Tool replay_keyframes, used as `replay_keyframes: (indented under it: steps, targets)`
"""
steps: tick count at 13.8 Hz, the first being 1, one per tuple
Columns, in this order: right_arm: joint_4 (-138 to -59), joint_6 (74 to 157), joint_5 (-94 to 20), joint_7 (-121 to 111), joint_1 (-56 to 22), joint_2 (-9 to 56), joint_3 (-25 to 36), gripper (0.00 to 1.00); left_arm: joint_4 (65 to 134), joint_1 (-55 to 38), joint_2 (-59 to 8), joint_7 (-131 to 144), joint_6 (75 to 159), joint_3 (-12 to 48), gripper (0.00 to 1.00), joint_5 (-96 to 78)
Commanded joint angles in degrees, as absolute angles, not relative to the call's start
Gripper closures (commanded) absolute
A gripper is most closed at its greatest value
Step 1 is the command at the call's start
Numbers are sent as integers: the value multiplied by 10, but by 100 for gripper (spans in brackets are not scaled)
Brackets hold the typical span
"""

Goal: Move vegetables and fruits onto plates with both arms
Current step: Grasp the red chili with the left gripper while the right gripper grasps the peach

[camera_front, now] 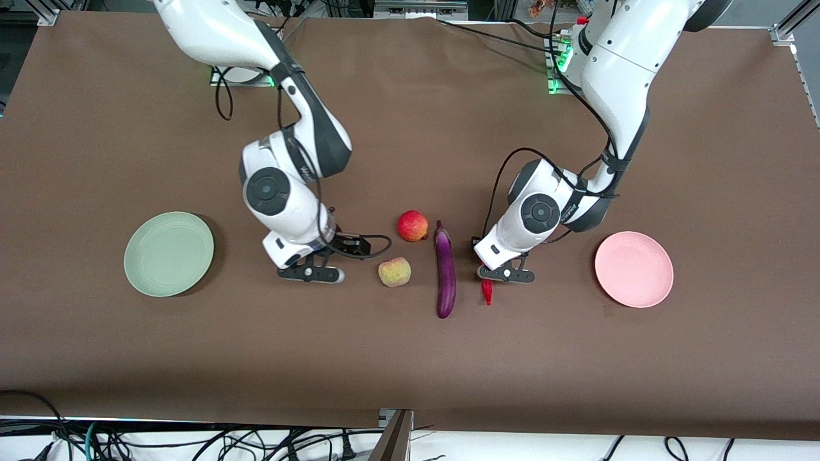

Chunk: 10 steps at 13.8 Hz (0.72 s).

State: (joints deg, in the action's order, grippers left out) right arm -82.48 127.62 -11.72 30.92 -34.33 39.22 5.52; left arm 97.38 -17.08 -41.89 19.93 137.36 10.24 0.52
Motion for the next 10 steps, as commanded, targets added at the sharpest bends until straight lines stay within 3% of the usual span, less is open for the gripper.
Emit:
replay_keyframes:
  steps: [1,3,5,10]
  targets:
    - [-817,1326,-128,343,-365,416,62,0,958,-171,-427,200,1371,103,67,18]
    - [-817,1383,-128,369,-376,439,62,0,957,-169,-422,198,1368,103,88,18]
    - [-817,1425,-129,371,-385,456,62,0,959,-165,-396,200,1348,103,95,18]
    - [-813,1472,-131,371,-401,475,61,0,941,-164,-323,159,1161,36,94,83]
